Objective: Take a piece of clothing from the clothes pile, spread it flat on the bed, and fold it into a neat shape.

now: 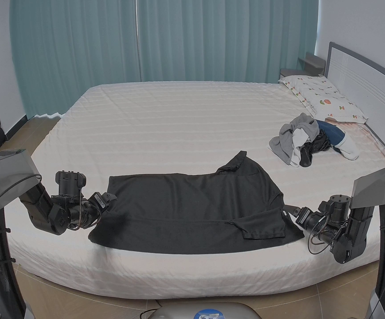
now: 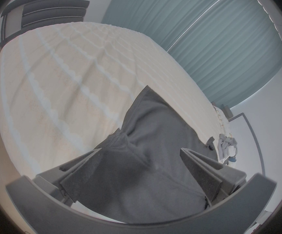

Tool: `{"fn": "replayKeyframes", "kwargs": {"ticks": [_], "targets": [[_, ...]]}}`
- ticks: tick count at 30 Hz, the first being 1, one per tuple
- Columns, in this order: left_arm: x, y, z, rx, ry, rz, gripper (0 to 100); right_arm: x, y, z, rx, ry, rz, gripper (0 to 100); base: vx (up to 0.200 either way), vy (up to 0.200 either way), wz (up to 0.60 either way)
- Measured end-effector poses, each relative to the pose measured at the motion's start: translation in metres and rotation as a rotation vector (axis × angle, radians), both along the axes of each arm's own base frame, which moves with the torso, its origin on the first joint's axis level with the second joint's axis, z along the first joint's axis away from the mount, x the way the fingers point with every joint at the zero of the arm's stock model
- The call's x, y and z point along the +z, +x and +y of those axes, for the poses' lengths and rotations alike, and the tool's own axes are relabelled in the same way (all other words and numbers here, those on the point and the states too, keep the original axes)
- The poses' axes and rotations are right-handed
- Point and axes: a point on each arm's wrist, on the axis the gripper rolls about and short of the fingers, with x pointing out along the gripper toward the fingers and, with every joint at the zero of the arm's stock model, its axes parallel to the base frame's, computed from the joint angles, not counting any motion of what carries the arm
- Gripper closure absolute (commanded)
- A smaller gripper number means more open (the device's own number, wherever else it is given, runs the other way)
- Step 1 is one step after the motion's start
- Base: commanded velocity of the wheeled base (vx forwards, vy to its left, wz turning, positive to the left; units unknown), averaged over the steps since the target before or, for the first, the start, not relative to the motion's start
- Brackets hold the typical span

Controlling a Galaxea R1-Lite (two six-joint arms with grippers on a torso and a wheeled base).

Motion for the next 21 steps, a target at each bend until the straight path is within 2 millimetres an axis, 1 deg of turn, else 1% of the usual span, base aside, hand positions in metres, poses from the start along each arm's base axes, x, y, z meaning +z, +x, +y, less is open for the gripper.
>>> {"fn": "replayKeyframes", "kwargs": {"ticks": [3,7,15,21], "targets": [[0.007,0.003,0.000,0.026,-0.035,-0.029,0,0.005,-0.002,-0.001,-0.002,0.001,-0.007,0,0.000,0.000,0.00],[0.014,0.008,0.004,0.072,-0.099,-0.071,0,0.010,-0.003,-0.001,-0.004,0.003,-0.015,0,0.200,0.000,0.00],[0.013,0.011,0.006,0.077,-0.106,-0.080,0,0.013,-0.004,-0.002,-0.004,0.002,-0.020,0,0.200,0.000,0.00],[0.011,0.015,0.006,0.078,-0.111,-0.088,0,0.013,-0.005,-0.001,-0.003,0.002,-0.019,0,0.000,0.000,0.00]]}}
